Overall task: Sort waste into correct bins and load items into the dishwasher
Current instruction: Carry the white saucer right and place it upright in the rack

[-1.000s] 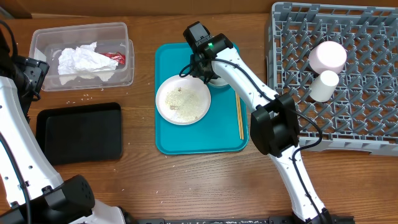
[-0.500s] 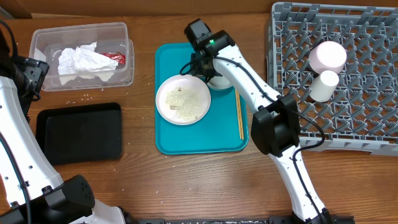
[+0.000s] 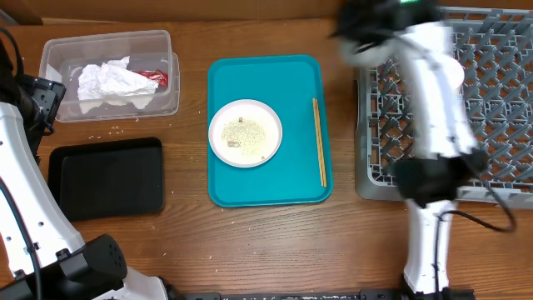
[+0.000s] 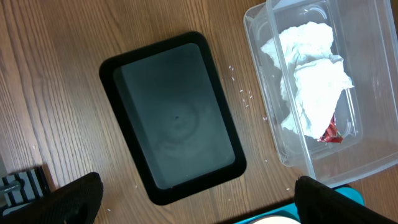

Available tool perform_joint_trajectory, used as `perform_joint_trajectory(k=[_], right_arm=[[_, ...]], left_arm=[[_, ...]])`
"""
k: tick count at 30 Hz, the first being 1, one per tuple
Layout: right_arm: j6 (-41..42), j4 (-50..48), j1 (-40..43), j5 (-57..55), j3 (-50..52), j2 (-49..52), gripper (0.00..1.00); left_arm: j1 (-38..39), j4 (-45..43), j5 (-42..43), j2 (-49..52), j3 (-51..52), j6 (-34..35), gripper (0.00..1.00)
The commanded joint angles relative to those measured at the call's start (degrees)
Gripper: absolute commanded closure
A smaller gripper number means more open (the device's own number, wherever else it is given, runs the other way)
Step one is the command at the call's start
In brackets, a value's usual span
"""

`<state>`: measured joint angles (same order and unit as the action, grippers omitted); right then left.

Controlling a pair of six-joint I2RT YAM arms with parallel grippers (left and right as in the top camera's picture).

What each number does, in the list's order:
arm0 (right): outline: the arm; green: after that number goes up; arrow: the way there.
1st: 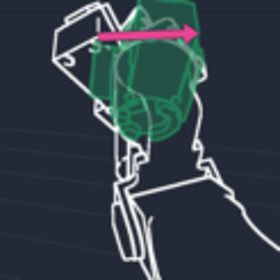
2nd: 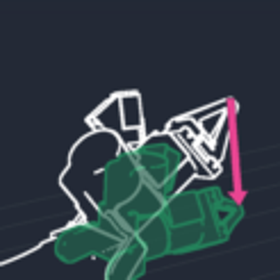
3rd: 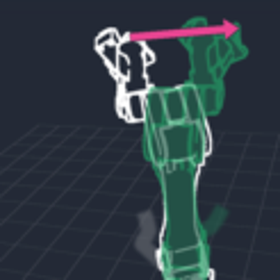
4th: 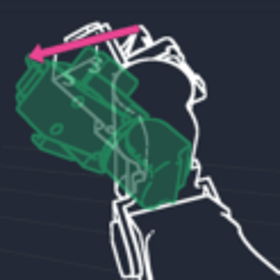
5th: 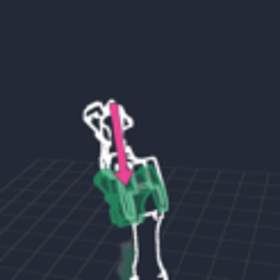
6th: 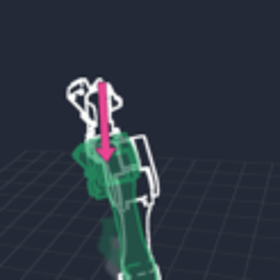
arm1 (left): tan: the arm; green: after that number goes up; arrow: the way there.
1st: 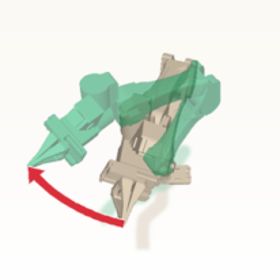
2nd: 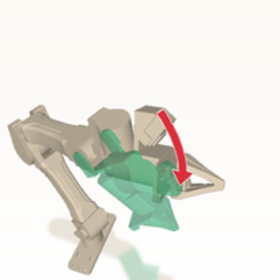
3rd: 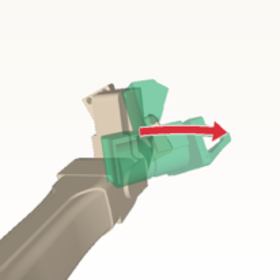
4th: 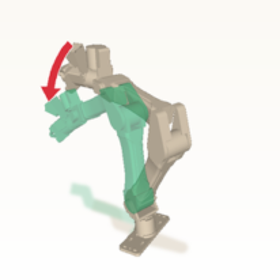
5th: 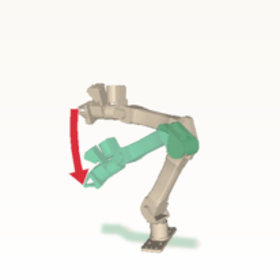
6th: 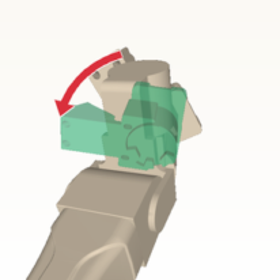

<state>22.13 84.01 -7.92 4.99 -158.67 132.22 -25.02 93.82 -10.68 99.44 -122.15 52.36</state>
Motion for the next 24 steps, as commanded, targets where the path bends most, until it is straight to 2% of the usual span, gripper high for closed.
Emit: perform_joint_trajectory(k=[1,6,8,10,16,24], right_arm=[[-6.47,1.84,9.29,9.51,-1.6,-2.8,0.96],[-12.28,6.69,23.91,25.64,-0.28,-2.71,0.96],[-16.59,8.94,31.08,36.54,1.49,-2.23,0.96],[-20.24,10.19,34.73,42.66,3.65,-1.9,0.96],[-27.58,9.57,40.61,56.61,14.95,-1.9,0.96],[-27.52,-1.2,47.06,76.56,32.17,-1.9,0.96]], left_arm=[[-0.11,0.02,-0.22,0.37,0.28,-0.52,0.0],[-0.11,0.02,-0.22,0.37,0.28,-0.52,0.0],[-0.11,0.02,-0.22,0.37,0.28,-0.52,0.0],[-0.11,0.02,-0.22,0.37,0.28,-0.52,0.0],[-0.09,0.02,-0.22,0.37,0.28,-0.52,0.0],[-0.09,0.02,-0.22,0.37,0.28,-0.52,0.0]])
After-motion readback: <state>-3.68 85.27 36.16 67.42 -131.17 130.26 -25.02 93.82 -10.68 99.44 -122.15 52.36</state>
